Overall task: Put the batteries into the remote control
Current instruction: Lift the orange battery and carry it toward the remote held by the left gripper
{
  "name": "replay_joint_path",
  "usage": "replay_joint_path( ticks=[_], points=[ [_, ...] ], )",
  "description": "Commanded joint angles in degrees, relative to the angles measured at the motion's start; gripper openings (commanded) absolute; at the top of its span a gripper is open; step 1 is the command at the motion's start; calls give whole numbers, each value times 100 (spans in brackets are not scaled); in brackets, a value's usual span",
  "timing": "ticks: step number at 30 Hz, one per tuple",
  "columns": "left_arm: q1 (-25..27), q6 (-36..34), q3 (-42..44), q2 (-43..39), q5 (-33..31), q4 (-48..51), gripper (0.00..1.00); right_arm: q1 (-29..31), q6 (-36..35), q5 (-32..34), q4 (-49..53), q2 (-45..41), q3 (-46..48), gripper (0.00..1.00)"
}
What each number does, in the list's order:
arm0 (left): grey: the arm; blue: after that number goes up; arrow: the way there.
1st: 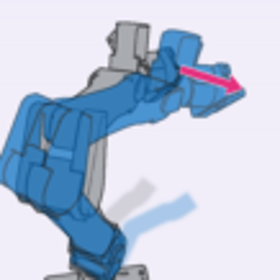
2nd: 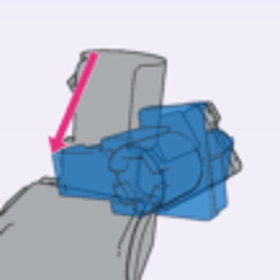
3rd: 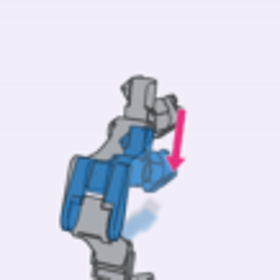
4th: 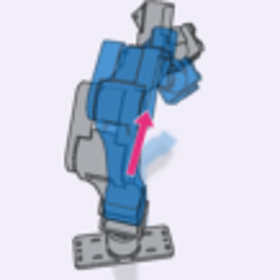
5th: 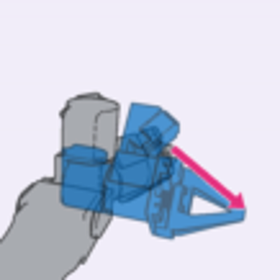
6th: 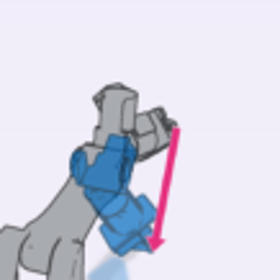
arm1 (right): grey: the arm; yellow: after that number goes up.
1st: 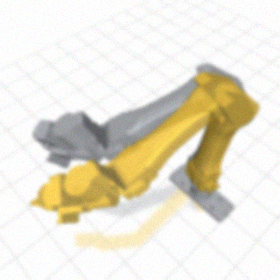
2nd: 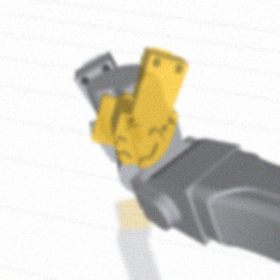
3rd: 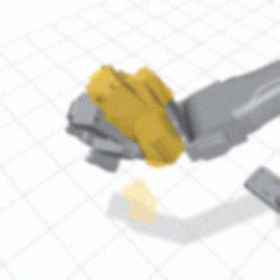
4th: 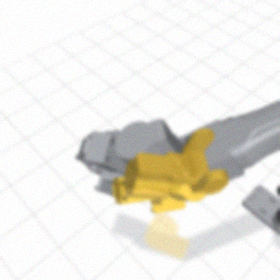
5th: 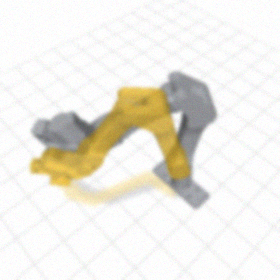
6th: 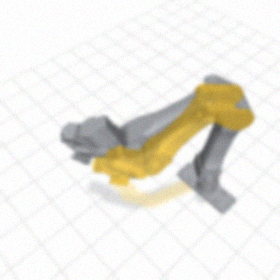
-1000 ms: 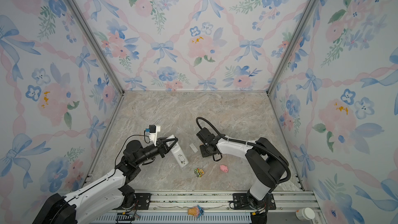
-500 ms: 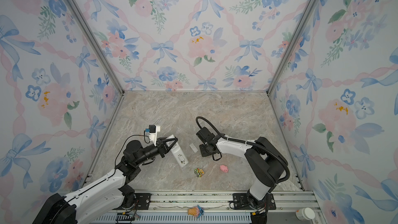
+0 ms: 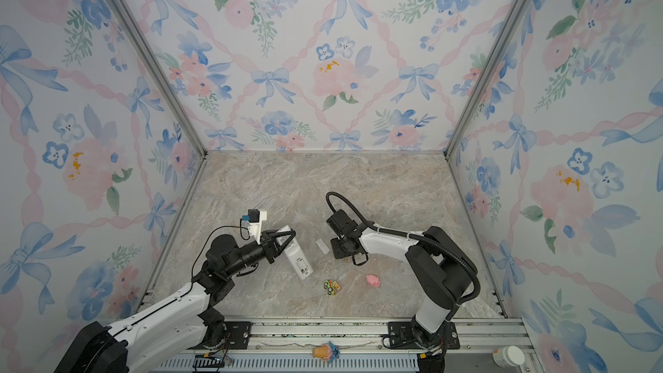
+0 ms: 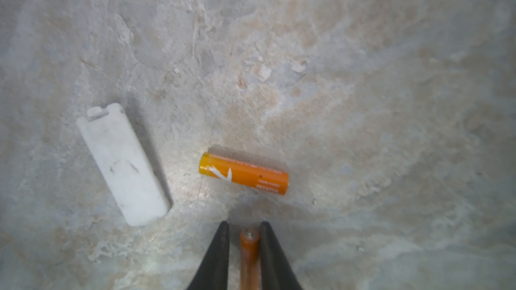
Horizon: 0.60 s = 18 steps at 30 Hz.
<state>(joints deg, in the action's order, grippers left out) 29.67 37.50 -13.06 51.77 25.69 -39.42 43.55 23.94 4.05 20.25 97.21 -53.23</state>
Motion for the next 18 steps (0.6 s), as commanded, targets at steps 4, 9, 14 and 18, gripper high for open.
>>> replay_joint_path(
  ticks=[4, 9, 14, 18],
  points=[
    [22, -102, 30, -26, -44, -250, 0, -57, -22, -192, 385, 354, 274, 20],
    [21, -87, 39, -53, -73, -250, 0, -62, -57, -185, 383, 376, 305, 16],
    [27, -59, 73, -79, -150, -248, 0, -64, -81, -186, 357, 378, 361, 13],
    [21, -23, 71, -62, -174, -250, 0, 6, -134, -111, 423, 369, 336, 11]
  ],
)
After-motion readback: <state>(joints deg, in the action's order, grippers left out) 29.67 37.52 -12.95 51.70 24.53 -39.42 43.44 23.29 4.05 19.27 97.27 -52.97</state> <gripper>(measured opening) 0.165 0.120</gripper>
